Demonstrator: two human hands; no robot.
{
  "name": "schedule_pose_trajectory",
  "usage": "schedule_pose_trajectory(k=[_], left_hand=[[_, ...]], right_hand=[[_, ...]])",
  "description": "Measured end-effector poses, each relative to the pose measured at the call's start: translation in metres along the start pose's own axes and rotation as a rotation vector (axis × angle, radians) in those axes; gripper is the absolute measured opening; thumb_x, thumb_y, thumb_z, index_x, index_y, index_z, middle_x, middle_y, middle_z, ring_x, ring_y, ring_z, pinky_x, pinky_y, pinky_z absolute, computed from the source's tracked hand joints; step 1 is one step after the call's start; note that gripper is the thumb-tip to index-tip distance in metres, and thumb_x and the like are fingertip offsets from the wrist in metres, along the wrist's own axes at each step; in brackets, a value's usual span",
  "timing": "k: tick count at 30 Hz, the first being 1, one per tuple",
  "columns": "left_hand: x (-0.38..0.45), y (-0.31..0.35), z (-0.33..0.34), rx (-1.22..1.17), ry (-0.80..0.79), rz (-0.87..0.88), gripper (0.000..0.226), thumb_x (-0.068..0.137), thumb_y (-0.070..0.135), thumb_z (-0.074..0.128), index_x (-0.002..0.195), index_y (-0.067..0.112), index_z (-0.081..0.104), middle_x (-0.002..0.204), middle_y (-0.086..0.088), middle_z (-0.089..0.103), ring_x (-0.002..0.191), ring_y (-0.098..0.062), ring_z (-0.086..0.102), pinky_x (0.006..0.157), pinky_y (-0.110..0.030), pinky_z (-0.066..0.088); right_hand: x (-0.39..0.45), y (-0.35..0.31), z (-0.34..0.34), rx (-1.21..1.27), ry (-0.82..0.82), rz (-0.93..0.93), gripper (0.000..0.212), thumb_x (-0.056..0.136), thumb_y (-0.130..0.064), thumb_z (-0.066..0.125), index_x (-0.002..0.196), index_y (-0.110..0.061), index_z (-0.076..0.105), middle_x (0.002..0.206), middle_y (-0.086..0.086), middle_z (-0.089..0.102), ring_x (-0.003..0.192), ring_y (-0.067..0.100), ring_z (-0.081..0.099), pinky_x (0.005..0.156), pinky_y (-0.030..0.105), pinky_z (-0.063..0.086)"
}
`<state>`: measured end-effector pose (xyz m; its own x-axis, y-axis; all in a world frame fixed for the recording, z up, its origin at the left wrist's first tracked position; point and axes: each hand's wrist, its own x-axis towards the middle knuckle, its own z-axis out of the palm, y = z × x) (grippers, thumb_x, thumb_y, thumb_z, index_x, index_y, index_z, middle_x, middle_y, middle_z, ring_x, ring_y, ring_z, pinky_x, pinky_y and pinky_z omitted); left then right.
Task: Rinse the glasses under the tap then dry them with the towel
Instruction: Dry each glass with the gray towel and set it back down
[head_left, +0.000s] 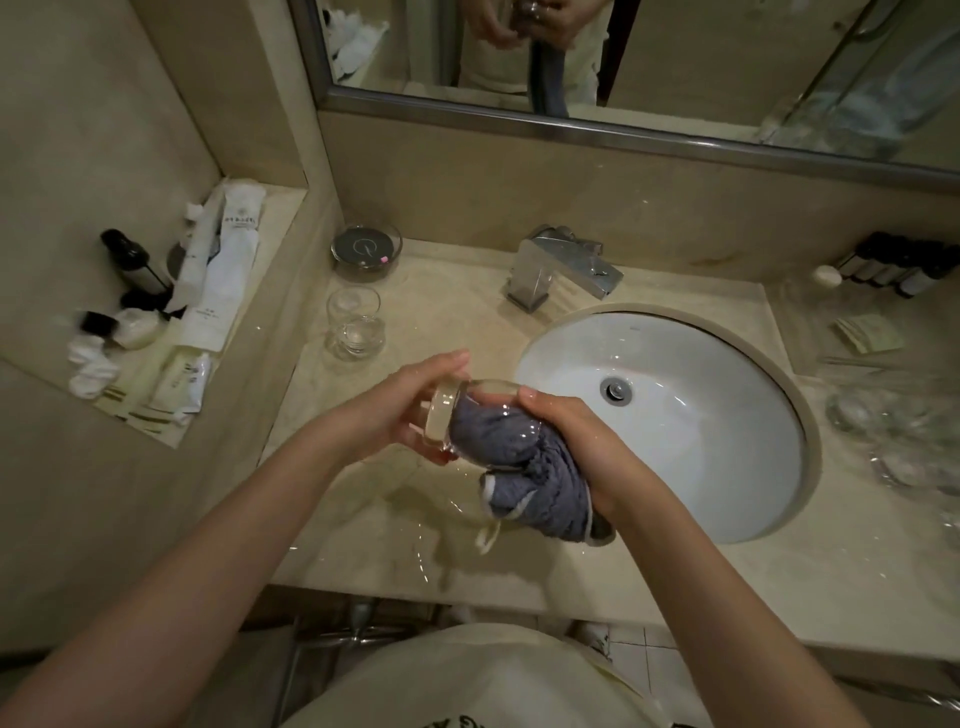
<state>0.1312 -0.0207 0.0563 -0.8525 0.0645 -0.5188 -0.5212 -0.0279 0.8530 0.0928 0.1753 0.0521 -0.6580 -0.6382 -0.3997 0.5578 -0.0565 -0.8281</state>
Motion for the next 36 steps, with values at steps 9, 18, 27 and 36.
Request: schedule_pose_trajectory(k=[9,18,27,36], left_hand=[[0.005,-0.013,-0.026,0.171,-0.38,-0.151,0.074,0.043,0.064,0.089,0.107,0.029,0.073,0.115,-0.015,0.07,0.103,-0.046,0.064,0.09,-0.057,0.051],[0.001,-0.043,-0.039,0.012,0.023,0.02,0.071,0.056,0.044,0.089,0.118,0.026,0.061,0.108,-0.01,0.073,0.071,-0.018,0.07,0.055,-0.029,0.056],[0.025,-0.074,-0.063,-0.054,0.556,0.105,0.097,0.022,0.045,0.081,0.115,0.028,0.056,0.11,0.008,0.054,0.104,-0.015,0.06,0.088,-0.026,0.048],[0.054,-0.091,-0.096,0.071,0.767,0.175,0.086,0.05,0.013,0.097,0.121,0.024,0.049,0.121,0.0,0.059,0.109,-0.019,0.058,0.09,-0.029,0.047]], right_hand=[[0.002,0.014,0.007,-0.101,0.002,0.008,0.039,0.089,-0.029,0.059,0.112,0.002,0.068,0.111,0.021,0.07,0.103,0.03,0.067,0.09,0.033,0.055],[0.017,0.027,0.015,0.293,0.342,-0.073,0.041,0.074,-0.035,0.071,0.104,-0.008,0.073,0.113,0.023,0.067,0.101,0.038,0.065,0.099,0.047,0.049],[0.015,0.02,0.019,0.525,0.325,-0.07,0.032,0.099,-0.028,0.044,0.091,-0.011,0.07,0.073,0.016,0.072,0.056,0.025,0.068,0.05,0.028,0.056],[0.016,0.035,0.016,0.49,0.349,-0.027,0.029,0.101,-0.023,0.043,0.097,-0.006,0.067,0.082,0.018,0.072,0.062,0.027,0.069,0.053,0.031,0.058]])
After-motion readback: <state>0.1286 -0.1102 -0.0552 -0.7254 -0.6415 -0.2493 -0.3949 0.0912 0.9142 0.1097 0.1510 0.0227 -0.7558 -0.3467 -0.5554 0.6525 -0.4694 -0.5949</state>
